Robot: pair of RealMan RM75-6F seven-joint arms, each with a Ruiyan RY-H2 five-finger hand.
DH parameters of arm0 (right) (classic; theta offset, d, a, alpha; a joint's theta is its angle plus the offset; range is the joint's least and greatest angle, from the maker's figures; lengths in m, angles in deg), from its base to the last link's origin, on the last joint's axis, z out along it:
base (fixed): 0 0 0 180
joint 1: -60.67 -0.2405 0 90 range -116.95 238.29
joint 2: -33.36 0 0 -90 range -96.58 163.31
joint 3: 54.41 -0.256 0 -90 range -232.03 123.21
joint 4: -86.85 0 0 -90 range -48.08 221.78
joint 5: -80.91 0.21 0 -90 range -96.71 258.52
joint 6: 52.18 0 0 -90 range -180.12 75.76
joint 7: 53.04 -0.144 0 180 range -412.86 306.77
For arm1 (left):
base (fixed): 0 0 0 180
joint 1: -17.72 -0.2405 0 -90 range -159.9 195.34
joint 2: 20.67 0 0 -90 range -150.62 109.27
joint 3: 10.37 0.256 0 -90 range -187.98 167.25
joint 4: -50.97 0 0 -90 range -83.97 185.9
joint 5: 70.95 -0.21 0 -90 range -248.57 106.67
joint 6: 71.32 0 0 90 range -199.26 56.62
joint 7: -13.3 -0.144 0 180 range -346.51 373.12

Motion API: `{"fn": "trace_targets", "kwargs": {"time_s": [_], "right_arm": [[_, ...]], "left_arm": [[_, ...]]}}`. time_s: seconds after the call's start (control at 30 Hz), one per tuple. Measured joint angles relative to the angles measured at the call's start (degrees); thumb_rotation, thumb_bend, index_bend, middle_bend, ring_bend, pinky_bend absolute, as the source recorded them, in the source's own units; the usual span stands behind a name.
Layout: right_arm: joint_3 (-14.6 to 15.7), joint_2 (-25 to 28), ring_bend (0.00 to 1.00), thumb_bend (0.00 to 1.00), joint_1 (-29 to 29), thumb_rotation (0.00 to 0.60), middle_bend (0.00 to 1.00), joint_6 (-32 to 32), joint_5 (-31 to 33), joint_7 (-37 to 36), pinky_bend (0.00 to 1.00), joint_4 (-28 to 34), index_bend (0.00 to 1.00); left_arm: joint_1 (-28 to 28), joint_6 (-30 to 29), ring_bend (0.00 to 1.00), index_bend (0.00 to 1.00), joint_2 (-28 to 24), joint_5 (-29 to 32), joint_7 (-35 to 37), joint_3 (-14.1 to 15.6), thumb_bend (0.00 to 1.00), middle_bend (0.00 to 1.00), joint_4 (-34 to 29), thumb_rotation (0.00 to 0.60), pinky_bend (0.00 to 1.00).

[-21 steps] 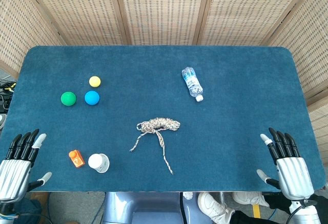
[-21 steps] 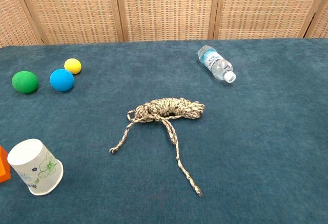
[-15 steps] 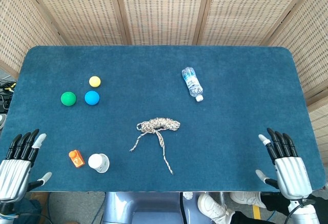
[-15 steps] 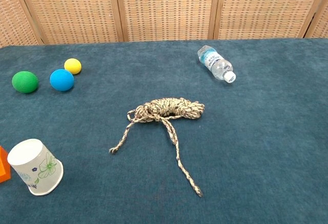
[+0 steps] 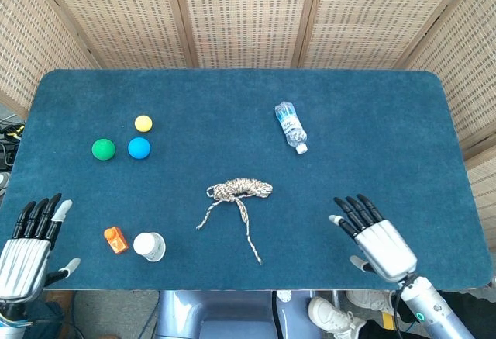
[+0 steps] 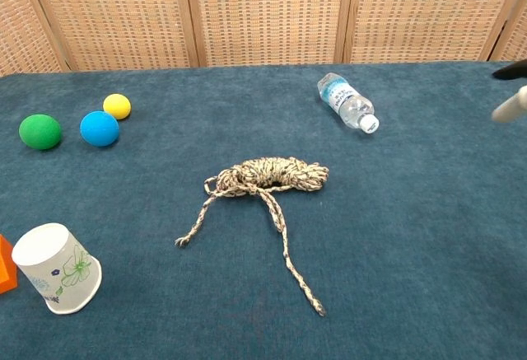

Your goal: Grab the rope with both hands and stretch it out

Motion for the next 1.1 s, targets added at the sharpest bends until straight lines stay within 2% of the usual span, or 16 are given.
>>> {"fn": "trace_targets", "kwargs": {"time_s": [0.03, 0.1, 0.27, 0.47, 0.7, 1.1], "right_arm": [[0.0, 0.0, 0.0, 0.44, -1.6, 0.6, 0.0, -1.4, -1.4, -0.3, 0.0, -0.8, 0.27], [0.0, -0.3, 0.0, 0.53, -4.9, 0.6, 0.0, -4.2, -4.5, -0.7, 0.0, -2.6, 0.29], [-0.4, -2.7, 0.0, 0.65, -10.8, 0.6, 0.0, -8.5, -8.5, -0.5, 0.0, -5.0, 0.33], [-1.1, -6.3, 0.0, 0.71, -16.7, 0.6, 0.0, -16.1, -8.7, 0.8, 0.0, -5.8, 0.34], [-1.6, -12.4, 0.0, 0.74, -21.1, 0.6, 0.0, -24.7, -5.6, 7.6, 0.0, -5.8, 0.35], [-1.6, -20.1, 0.0, 0.74, -23.7, 0.6, 0.0, -30.5, 1.9, 14.4, 0.0, -5.9, 0.35]], "left_arm": [[0.1, 0.2, 0.0, 0.0, 0.2, 0.3, -0.4, -0.1, 0.0, 0.0, 0.0, 0.6, 0.0], [0.2, 0.4, 0.0, 0.0, 0.4, 0.7, -0.8, -0.3, 0.0, 0.0, -0.1, 0.6, 0.0], [0.7, 1.0, 0.0, 0.0, 1.2, 2.0, -1.9, -1.0, 0.0, 0.0, 0.2, 0.6, 0.0], [1.3, 1.8, 0.0, 0.0, 2.2, 3.4, -3.5, -1.5, 0.0, 0.0, 0.4, 0.6, 0.0], [1.4, 1.9, 0.0, 0.0, 2.5, 3.7, -4.3, -1.3, 0.0, 0.0, 0.5, 0.6, 0.0], [1.5, 1.9, 0.0, 0.0, 2.6, 3.7, -4.6, -1.0, 0.0, 0.0, 0.4, 0.6, 0.0]]}}
